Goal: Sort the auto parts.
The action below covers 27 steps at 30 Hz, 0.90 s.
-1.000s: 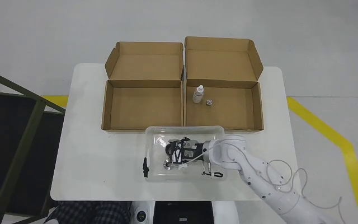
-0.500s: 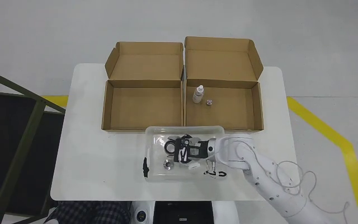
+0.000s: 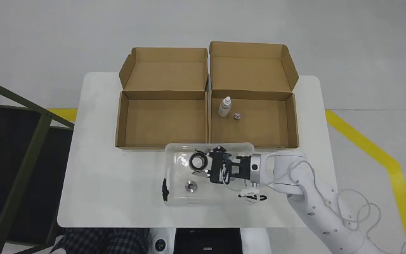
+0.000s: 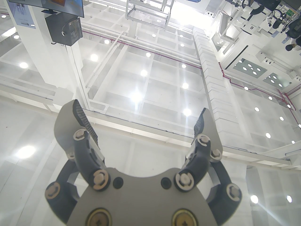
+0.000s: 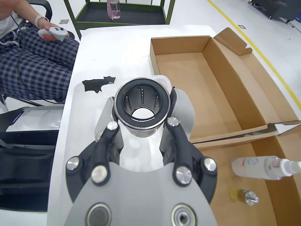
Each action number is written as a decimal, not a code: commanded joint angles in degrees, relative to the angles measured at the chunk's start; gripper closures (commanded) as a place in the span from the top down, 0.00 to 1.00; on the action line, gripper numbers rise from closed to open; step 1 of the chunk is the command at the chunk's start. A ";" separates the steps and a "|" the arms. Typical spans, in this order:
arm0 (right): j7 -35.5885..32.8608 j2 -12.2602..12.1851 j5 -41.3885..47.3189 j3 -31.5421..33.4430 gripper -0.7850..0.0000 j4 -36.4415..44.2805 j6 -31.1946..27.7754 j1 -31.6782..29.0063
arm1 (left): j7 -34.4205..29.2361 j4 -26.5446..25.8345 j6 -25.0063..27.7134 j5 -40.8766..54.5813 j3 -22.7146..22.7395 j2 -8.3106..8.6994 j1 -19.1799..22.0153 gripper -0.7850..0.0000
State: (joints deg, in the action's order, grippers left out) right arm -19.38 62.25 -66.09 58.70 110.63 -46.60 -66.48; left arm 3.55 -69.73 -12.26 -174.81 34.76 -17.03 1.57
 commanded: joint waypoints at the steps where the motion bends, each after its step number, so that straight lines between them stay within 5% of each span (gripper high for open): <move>1: 0.25 -0.28 0.61 1.55 0.00 1.08 -0.14 -0.62 | 0.00 0.00 0.00 0.00 0.00 0.00 0.00 1.00; 27: 5.64 -2.50 8.62 15.36 0.00 7.98 -1.86 -6.54 | 0.00 0.00 0.00 0.00 0.00 0.00 0.00 1.00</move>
State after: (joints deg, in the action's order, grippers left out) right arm -13.91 59.80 -57.63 73.72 118.52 -48.40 -72.94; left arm 3.55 -69.73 -12.26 -174.81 34.76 -17.03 1.57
